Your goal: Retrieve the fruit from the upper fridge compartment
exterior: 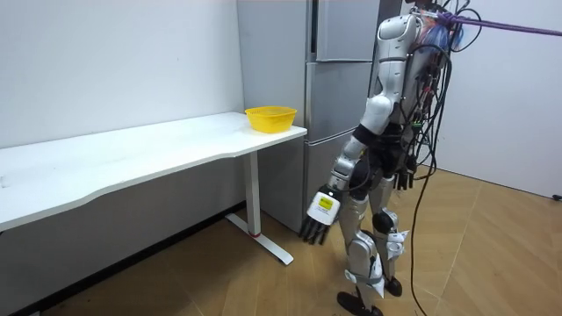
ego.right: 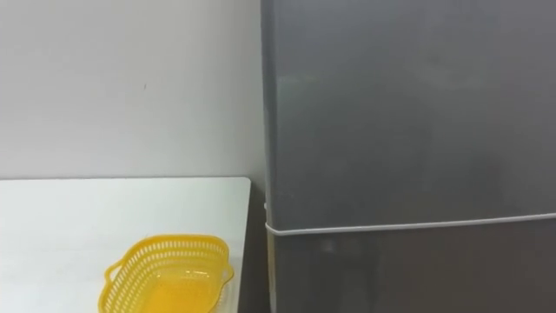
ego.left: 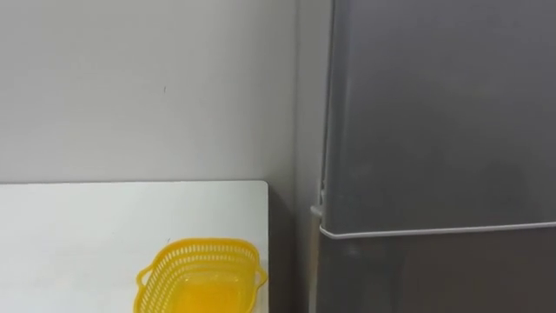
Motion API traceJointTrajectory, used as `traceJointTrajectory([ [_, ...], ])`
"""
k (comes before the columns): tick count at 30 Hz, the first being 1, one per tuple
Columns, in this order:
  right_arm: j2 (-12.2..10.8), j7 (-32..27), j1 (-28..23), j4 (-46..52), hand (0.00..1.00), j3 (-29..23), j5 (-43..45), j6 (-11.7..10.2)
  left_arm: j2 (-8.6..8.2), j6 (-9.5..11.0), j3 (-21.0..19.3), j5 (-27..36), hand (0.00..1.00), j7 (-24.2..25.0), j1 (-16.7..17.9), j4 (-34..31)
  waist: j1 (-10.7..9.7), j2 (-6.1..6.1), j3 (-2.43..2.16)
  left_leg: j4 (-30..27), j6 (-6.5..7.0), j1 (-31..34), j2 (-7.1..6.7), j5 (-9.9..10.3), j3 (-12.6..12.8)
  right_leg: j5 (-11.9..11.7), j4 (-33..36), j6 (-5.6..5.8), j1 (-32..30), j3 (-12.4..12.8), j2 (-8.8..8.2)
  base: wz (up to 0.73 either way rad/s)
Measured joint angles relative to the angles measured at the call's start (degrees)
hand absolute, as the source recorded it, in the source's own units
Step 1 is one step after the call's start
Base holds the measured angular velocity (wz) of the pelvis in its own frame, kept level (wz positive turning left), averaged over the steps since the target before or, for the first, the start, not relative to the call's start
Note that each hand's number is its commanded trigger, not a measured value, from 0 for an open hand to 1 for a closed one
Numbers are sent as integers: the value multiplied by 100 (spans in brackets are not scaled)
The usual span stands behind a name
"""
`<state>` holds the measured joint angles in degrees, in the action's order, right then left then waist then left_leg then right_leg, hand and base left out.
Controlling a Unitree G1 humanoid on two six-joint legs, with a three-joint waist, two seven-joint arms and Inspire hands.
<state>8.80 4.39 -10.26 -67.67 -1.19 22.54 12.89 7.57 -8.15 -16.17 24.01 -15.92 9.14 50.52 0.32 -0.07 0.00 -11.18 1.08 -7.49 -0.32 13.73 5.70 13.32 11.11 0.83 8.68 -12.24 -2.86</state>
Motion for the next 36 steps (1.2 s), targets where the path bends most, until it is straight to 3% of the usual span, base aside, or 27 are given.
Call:
traceJointTrajectory([
  [5, 7, -9, 114, 94, 0, -8, 3, -161, -28, 325, -72, 1811, 0, -537, 7, -880, 35, -39, -9, -12, 1, 81, -8, 0, 23, 0, 62, 1, -118, 13, -18, -3],
  [8, 7, -24, 120, 139, 0, -6, 8, -159, -30, 460, -87, 2514, 0, -836, 6, -1227, 128, -44, -25, -8, 1, 82, -5, 0, 14, -1, 65, 2, -143, 55, -6, -5],
  [12, 11, -4, 122, 140, 0, -7, 58, -177, -39, 520, -316, 3171, 0, -1263, 12, -1676, 227, -29, -40, 27, 1, 72, 2, 0, 22, -4, 87, -4, -178, 112, 7, -6],
  [16, 9, 7, 104, 128, 0, -7, 201, -285, -33, 876, -556, 3592, 0, -1796, 39, -2451, 272, -39, -37, 24, 1, 56, -6, 0, -31, -4, 112, -4, -177, 112, 2, 0],
  [21, 9, 6, 120, 284, 0, -20, 454, -354, 18, 1197, -629, 3586, 0, -2414, 42, -3503, 305, -38, -32, 28, 3, 68, -15, -1, -100, -4, 172, -5, -222, 126, 3, -2],
  [25, -6, -12, 7, 345, 0, -18, 714, -356, 26, 1267, -630, 2789, 0, -2862, 47, -4623, 310, -23, -34, 1, 4, 21, -12, 0, -150, -14, 153, -18, -152, 94, 11, 2],
  [31, -27, 79, -100, 361, 0, -18, 721, -338, 105, 1335, -749, 1684, 0, -2947, 39, -5846, 298, 56, -38, -19, 5, 52, -18, 1, -208, -14, 156, -19, -163, 90, 10, 1],
  [36, -22, 216, -109, 347, 0, -25, 702, -351, 327, 1336, -752, 1002, 0, -2572, -60, -6491, 239, 62, -33, -72, 6, 104, -41, 1, -328, -14, 146, -18, -140, 18, -7, 8],
])
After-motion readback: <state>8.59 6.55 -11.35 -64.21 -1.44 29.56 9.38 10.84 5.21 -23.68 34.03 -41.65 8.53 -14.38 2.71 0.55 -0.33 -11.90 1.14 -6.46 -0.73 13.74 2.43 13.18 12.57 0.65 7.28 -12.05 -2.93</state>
